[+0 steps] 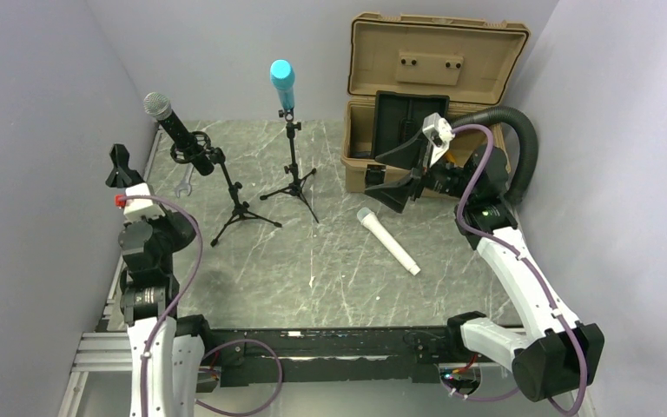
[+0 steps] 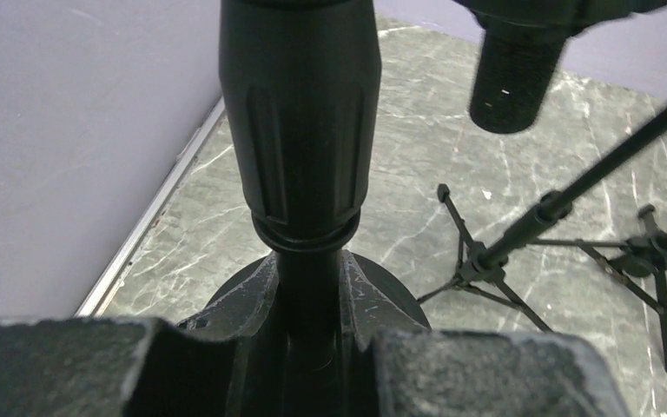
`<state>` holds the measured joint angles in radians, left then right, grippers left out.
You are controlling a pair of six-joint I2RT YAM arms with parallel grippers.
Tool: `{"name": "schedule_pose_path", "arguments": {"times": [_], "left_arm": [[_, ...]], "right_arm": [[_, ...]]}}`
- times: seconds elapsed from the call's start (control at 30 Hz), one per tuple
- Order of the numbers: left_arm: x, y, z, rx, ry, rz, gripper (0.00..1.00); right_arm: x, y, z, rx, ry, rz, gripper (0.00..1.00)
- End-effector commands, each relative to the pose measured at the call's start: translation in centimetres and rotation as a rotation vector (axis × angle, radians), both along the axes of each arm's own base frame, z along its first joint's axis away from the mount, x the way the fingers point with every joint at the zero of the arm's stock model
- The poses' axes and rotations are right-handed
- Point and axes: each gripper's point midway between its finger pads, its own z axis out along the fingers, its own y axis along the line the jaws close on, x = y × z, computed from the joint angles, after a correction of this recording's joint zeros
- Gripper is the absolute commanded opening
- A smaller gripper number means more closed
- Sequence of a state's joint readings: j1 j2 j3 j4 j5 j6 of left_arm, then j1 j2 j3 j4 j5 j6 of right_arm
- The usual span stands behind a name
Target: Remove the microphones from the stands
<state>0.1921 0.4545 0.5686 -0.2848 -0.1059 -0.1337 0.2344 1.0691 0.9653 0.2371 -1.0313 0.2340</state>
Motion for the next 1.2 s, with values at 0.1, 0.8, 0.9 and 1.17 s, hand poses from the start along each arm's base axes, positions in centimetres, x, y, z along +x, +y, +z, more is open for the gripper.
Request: {"name": "schedule_pose_path", "arguments": {"times": [0.1,0.8,0.9,1.17], "left_arm": [[3.4,3.4,3.0,-0.031,-0.179,0.091,0.0],[13.3,8.1,-5.1,0.074,-0.04,-0.097,0.0],[14.4,8.3,-5.8,0.118,-0.023,-0.154,0.0],[17.0,8.6,-7.7,0.054,0.113,-0.267,0.03]], "right_arm": [[-0.5,0.3,1.4,0.034,-0.041,0.041,1.0],[-1.9,0.4,1.7,0.074,-0.032,0.07,1.0],[-1.8,0.4,1.8,0.076,-0.027,0.074,1.0],[-1.6,0.4,1.6,0.073,-0.019,0.073,1.0]]}}
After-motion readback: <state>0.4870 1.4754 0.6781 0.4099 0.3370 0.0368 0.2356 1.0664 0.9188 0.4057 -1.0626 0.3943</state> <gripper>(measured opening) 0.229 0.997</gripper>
